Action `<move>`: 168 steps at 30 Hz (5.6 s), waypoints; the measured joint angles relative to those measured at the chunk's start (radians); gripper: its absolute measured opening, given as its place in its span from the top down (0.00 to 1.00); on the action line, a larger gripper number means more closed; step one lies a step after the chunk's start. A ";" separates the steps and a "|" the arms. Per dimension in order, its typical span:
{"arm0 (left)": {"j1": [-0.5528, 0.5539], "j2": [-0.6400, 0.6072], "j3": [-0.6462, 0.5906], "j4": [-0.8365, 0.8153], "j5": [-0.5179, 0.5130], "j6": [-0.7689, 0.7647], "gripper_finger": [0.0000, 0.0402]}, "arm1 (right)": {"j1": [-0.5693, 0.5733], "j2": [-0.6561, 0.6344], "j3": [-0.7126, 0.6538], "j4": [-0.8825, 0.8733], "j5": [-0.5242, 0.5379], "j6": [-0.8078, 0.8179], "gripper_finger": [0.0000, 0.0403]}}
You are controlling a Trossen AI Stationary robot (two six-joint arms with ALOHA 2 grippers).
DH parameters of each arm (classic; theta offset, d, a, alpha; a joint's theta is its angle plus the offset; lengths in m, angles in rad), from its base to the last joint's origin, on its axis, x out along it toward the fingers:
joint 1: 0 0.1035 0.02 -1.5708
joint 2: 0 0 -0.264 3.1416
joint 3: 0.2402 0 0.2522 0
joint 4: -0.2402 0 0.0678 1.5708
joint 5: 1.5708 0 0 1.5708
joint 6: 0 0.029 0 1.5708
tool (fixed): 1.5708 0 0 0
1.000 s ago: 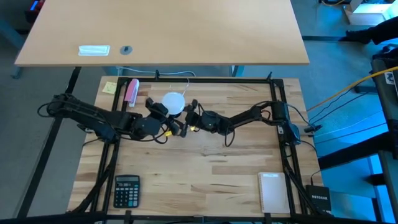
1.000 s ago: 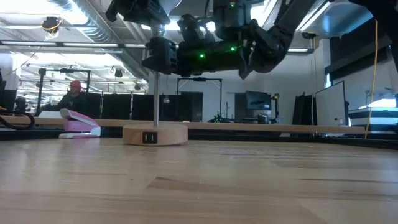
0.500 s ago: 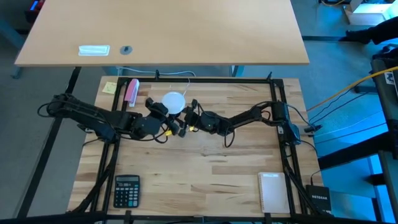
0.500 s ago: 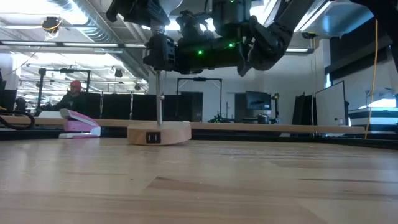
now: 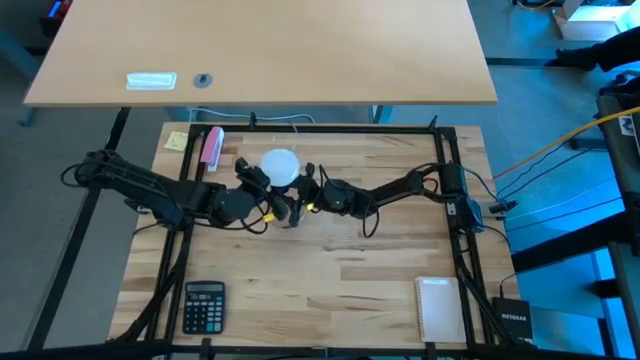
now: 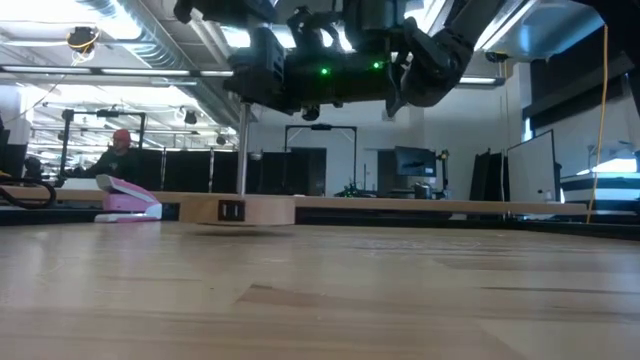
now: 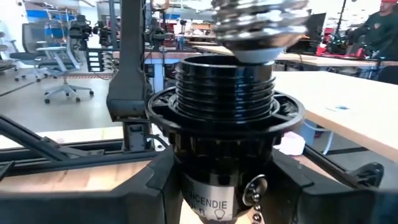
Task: Screw lightbulb
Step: Insert the lightbulb into the desk lamp
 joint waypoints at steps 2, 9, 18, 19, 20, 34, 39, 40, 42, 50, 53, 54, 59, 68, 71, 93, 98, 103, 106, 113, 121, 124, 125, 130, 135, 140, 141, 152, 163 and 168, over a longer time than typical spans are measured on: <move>-0.004 0.000 0.000 -0.008 -0.029 -0.008 0.67 | 0.003 0.000 0.000 0.001 0.013 0.001 0.62; -0.005 0.000 0.000 -0.065 -0.040 -0.087 0.67 | 0.005 -0.007 0.002 -0.005 0.053 0.000 0.62; -0.005 0.000 0.000 -0.089 -0.029 -0.119 0.67 | 0.004 -0.021 0.002 -0.003 0.052 0.000 0.62; -0.006 0.000 0.000 -0.088 -0.023 -0.114 0.67 | 0.004 -0.025 0.002 -0.007 0.051 0.000 0.62; -0.006 0.000 0.000 -0.086 -0.020 -0.114 0.67 | 0.005 -0.028 0.002 -0.009 0.050 0.000 0.62; -0.006 -0.015 0.002 -0.093 0.151 -0.025 0.67 | 0.005 -0.062 0.000 -0.081 -0.124 0.055 0.62; -0.024 -0.057 0.002 -0.085 0.251 -0.003 0.67 | 0.019 -0.099 0.000 -0.117 -0.251 0.057 0.62; -0.028 -0.068 0.002 -0.085 0.274 0.004 0.67 | 0.024 -0.109 0.000 -0.122 -0.271 0.052 0.62; -0.028 -0.085 0.003 -0.078 0.308 0.017 0.67 | 0.037 -0.123 0.000 -0.120 -0.289 0.052 0.62; -0.064 -0.089 0.002 -0.057 0.295 0.094 0.67 | 0.050 -0.127 0.002 -0.105 -0.286 0.079 0.62; -0.080 -0.089 0.002 -0.036 0.291 0.138 0.67 | 0.051 -0.127 0.002 -0.087 -0.303 0.083 0.62; -0.085 -0.089 0.001 -0.031 0.291 0.152 0.67 | 0.051 -0.127 0.002 -0.075 -0.321 0.086 0.62; -0.100 -0.091 0.002 0.003 0.312 0.189 0.67 | 0.057 -0.127 0.002 -0.041 -0.409 0.106 0.62; -0.102 -0.113 0.001 0.103 0.378 0.228 0.67 | 0.055 -0.127 0.002 0.057 -0.534 0.084 0.62; -0.103 -0.111 0.000 0.131 0.377 0.245 0.67 | 0.055 -0.127 0.002 0.077 -0.541 0.046 0.62; -0.064 -0.114 0.002 0.180 0.680 0.227 0.67 | 0.056 -0.127 0.230 -0.260 -0.842 0.098 0.62; -0.069 -0.113 -0.002 0.196 0.687 0.248 0.67 | 0.057 -0.127 0.233 -0.292 -0.854 0.094 0.62; -0.072 -0.112 -0.003 0.192 0.563 0.268 0.67 | 0.058 -0.151 0.231 -0.378 -0.696 0.061 0.62; -0.071 -0.112 -0.003 0.217 0.457 0.300 0.67 | 0.059 -0.221 0.229 -0.542 -0.518 -0.038 0.62; -0.067 -0.105 -0.006 0.190 0.282 0.343 0.67 | 0.050 -0.241 0.178 -0.644 -0.233 -0.113 0.62; -0.061 -0.105 -0.005 0.262 0.259 0.387 0.67 | 0.037 -0.239 -0.037 -0.439 -0.146 -0.070 0.62; -0.061 -0.104 -0.005 0.265 0.260 0.386 0.67 | 0.039 -0.239 -0.112 -0.308 -0.139 -0.036 0.62; -0.062 -0.101 -0.004 0.267 0.261 0.384 0.67 | 0.039 -0.231 -0.133 -0.271 -0.139 -0.028 0.62; -0.062 -0.078 -0.003 0.268 0.295 0.373 0.67 | 0.038 -0.202 -0.191 -0.168 -0.131 0.003 0.62; -0.063 -0.057 -0.002 0.271 0.313 0.364 0.67 | 0.038 -0.202 -0.190 -0.196 -0.131 0.004 0.62; -0.063 -0.057 -0.002 0.264 0.313 0.364 0.67 | 0.038 -0.215 -0.192 -0.275 -0.123 -0.005 0.37; -0.064 -0.057 -0.002 0.261 0.313 0.365 0.67 | 0.037 -0.223 -0.192 -0.294 -0.128 -0.005 0.30; -0.064 -0.059 -0.002 0.269 0.313 0.365 0.67 | 0.038 -0.638 -0.187 -0.691 -0.130 -0.039 0.06; -0.042 -0.060 0.000 0.272 0.384 0.401 0.67 | 0.038 -0.787 -0.185 -0.598 -0.248 -0.081 0.09; -0.073 -0.050 0.000 0.063 0.385 0.262 0.67 | 0.062 -0.718 -0.210 -0.665 -0.270 -0.030 0.09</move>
